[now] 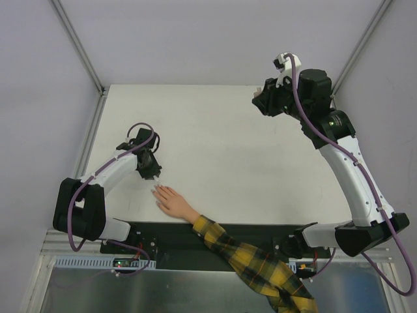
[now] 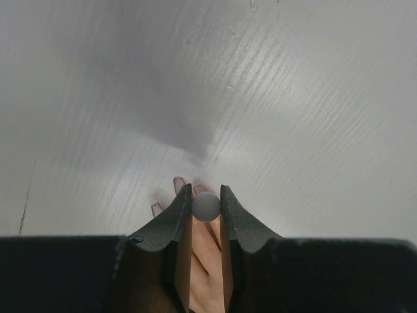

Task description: Paint the nails

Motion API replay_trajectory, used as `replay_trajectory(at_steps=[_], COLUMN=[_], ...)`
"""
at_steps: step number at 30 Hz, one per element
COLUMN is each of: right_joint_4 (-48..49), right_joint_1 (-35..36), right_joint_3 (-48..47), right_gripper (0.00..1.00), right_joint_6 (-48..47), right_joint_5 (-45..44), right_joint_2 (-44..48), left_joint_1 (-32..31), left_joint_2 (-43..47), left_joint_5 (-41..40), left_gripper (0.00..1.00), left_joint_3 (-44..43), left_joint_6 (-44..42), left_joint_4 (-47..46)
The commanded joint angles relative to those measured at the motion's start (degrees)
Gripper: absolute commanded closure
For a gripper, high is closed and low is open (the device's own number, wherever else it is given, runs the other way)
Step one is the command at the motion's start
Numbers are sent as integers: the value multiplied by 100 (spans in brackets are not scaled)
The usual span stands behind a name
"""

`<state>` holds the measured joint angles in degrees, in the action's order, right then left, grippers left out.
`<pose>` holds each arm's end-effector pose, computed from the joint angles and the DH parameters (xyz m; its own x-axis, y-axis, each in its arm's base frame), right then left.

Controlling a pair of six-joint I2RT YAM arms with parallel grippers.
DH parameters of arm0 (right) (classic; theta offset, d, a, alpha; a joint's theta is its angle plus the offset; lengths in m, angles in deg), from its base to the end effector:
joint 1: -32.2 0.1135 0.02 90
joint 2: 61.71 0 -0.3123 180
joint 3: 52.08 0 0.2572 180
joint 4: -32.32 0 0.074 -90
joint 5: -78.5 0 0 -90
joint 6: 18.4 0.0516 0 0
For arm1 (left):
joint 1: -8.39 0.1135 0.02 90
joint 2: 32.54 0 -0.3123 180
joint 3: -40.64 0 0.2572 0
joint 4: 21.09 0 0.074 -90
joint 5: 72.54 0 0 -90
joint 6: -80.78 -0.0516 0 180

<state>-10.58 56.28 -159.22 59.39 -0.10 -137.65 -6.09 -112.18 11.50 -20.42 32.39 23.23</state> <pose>0.2571 0.1261 0.5244 -0.0590 -0.2534 -0.9655 -0.6028 0.7800 -0.1679 0.2577 -0.0610 0.2272 -0.7792 -0.4809 -0.4020 -0.4207 0.8767 -0.2334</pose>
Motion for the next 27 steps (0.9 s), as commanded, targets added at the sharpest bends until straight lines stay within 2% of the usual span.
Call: replay_trajectory(at_steps=[1, 27], right_joint_4=[155, 155], right_joint_1=[-70, -157], right_joint_3=[-277, -286], right_gripper=[100, 100], right_joint_6=[69, 140], right_joint_5=[82, 99], right_joint_2=[9, -96], left_joint_1=[86, 253], left_joint_2=[-78, -175], left_joint_5=[77, 174], left_gripper=[100, 100], left_joint_3=[-217, -130], left_joint_6=[146, 173], left_joint_4=[28, 20])
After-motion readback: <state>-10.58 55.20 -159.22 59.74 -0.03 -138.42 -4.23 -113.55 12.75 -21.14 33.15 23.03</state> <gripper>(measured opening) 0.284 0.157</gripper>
